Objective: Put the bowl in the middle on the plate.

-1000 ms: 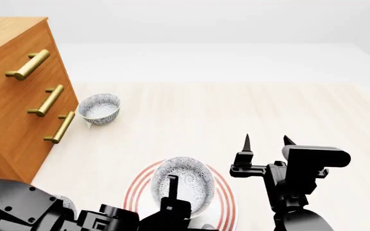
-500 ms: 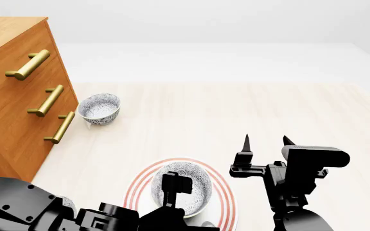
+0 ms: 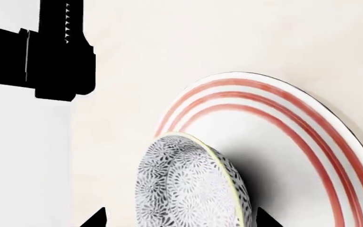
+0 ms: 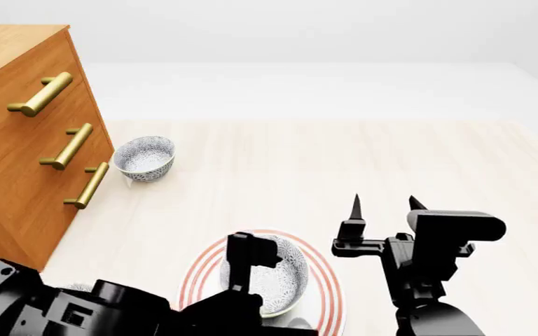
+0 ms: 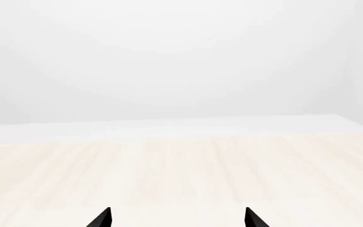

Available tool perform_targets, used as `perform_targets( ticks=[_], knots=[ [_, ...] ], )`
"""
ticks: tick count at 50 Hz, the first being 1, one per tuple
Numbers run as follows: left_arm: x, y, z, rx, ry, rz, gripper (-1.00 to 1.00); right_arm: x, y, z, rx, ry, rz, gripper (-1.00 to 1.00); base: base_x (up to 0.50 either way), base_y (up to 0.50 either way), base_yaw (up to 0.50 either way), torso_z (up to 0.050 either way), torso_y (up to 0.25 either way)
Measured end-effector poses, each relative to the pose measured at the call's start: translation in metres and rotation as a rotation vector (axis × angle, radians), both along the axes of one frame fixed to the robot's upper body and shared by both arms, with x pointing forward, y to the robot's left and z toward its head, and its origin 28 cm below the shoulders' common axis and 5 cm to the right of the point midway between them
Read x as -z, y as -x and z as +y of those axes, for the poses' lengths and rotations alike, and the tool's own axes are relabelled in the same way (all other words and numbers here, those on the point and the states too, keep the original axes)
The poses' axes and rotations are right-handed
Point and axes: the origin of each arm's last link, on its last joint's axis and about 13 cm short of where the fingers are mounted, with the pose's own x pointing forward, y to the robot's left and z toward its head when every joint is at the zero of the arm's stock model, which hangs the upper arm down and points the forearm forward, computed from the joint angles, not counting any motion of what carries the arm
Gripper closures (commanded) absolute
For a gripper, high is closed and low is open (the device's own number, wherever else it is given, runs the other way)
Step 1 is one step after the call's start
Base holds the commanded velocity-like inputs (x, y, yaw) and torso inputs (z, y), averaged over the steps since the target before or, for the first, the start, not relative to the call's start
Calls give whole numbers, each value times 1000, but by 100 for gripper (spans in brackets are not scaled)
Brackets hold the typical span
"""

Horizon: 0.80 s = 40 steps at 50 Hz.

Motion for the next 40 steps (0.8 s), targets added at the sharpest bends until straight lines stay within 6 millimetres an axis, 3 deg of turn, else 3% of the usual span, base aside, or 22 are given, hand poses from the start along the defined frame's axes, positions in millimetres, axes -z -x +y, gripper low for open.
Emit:
perform_targets(
  ticks=[11, 17, 29, 40],
  knots=[
    [-24, 7, 8, 5, 43, -26, -100, -1, 0, 1, -3, 2, -3, -100, 0, 0, 0, 0, 0],
    [-38, 9, 15, -15, 155, -12, -100, -2, 0, 1, -3, -1, -6, -100, 0, 0, 0, 0, 0],
    [-69, 12, 38, -111, 603, 62, -100, -5, 0, 0, -1, 1, -20, -100, 0, 0, 0, 0, 0],
    [-61, 2, 49, -386, 1064, -6, -100, -20, -1, 0, -1, 39, -66, -100, 0, 0, 0, 0, 0]
  ],
)
